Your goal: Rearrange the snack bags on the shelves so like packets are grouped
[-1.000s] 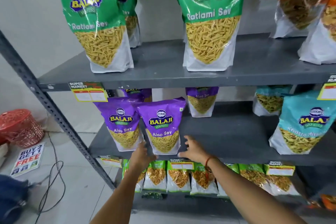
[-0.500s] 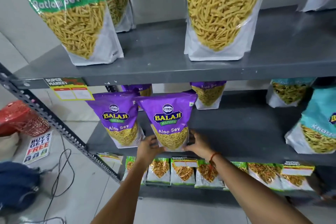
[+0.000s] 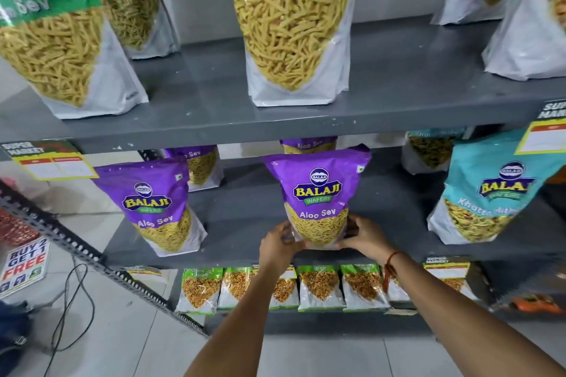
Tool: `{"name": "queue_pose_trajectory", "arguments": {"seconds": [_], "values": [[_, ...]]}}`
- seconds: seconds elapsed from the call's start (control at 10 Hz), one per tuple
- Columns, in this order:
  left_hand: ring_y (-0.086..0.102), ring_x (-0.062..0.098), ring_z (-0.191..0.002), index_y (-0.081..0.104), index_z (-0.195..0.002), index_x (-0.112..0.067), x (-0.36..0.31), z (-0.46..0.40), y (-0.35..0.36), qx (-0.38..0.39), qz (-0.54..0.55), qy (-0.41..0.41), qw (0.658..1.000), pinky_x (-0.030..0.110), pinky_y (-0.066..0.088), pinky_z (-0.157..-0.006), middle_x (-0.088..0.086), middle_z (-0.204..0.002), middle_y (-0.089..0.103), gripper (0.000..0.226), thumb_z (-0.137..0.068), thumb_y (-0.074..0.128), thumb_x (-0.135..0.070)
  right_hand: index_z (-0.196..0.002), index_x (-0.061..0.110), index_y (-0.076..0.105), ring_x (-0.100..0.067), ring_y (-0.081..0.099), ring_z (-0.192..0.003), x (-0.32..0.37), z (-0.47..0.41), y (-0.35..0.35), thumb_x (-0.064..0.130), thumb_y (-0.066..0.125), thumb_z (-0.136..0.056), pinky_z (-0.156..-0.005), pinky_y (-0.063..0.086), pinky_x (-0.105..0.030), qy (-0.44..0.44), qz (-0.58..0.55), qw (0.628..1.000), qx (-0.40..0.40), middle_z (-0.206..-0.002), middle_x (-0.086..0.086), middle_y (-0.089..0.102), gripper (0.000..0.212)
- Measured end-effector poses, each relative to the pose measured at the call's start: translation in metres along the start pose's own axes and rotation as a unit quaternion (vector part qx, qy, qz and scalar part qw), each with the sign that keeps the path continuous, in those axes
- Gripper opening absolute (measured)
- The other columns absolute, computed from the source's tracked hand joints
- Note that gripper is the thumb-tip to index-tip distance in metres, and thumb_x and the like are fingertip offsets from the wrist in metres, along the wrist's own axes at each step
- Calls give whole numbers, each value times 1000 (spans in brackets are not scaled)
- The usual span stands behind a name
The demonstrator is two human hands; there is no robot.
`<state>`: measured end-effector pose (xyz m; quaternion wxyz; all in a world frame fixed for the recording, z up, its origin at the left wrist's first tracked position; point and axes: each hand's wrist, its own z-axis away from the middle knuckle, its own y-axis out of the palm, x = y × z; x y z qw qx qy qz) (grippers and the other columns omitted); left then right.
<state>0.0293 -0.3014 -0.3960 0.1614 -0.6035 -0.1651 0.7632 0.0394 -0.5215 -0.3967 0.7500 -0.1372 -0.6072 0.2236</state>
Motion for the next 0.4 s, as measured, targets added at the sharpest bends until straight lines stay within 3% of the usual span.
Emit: {"name": "queue_pose_trajectory", "arguments": {"seconds": [0.2, 0.3, 0.4], "values": [[66, 9, -86, 61, -122, -18, -1, 0, 4, -7, -11, 6, 1000, 28, 55, -80, -1, -119, 69, 57, -70, 84, -25, -109, 30, 60, -17, 67, -99, -3, -5, -2, 16, 90, -50, -91, 55, -44, -12, -7, 1000, 7, -108, -3, 73, 67], [69, 12, -93, 60, -123, -19, 1, 1, 4, -8, -2, 2, 1000, 31, 57, -83, -1, -123, 68, 60, -69, 84, -26, -113, 29, 59, -18, 66, -102, -7, -7, -1, 20, 90, -51, -92, 54, -44, -21, -6, 1000, 15, -112, -2, 72, 69], [68, 10, -92, 59, -128, -17, 2, 9, 7, -26, 25, 1, 999, 24, 56, -80, -4, -122, 67, 65, -68, 85, -23, -120, 26, 54, -18, 65, -104, -16, -10, 2, 28, 90, -43, -91, 55, -44, -25, -37, 999, -6, -116, 0, 69, 86]]}}
